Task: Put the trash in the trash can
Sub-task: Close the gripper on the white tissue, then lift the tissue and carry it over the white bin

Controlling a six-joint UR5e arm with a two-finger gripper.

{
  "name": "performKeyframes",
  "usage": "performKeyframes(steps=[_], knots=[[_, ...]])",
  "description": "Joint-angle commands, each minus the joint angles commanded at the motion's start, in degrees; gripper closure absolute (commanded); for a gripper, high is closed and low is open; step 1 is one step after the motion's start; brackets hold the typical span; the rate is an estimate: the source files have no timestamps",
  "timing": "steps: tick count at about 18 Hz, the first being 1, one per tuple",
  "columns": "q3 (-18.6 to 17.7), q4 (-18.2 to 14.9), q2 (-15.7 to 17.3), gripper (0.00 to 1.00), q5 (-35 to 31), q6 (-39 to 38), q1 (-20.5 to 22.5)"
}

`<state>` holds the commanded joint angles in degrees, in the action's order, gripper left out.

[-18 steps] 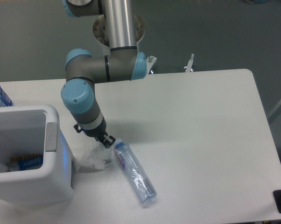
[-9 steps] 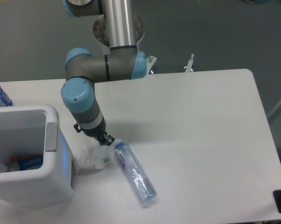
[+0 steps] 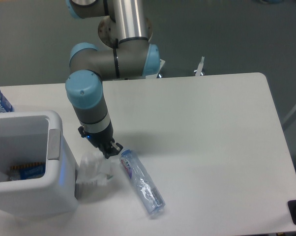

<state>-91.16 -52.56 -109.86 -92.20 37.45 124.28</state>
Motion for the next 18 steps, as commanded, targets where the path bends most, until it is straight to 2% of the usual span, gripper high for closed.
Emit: performKeyframes(steps=[5,9,10,13,15,16,18], knots=[[8.3,0.0,-1.7,1.0,0.9,-4.7,1.8],[12.2,0.0,-0.9,1.0,6.6,-8.7,4.9],[12.8,0.0,-0.6,1.0,8.0,-9.9,5.0],[12.6,0.0,4.1,1.0,13.5,-16.9,6.3],[12.4,-0.1,4.8,1.0,18.0,-22.2,6.2],[12.2,0.0,6.3,1.0,20.5,-24.2,6.2],[12.1,-0.1,7.2,1.0,23.8,-25.8,5.9]])
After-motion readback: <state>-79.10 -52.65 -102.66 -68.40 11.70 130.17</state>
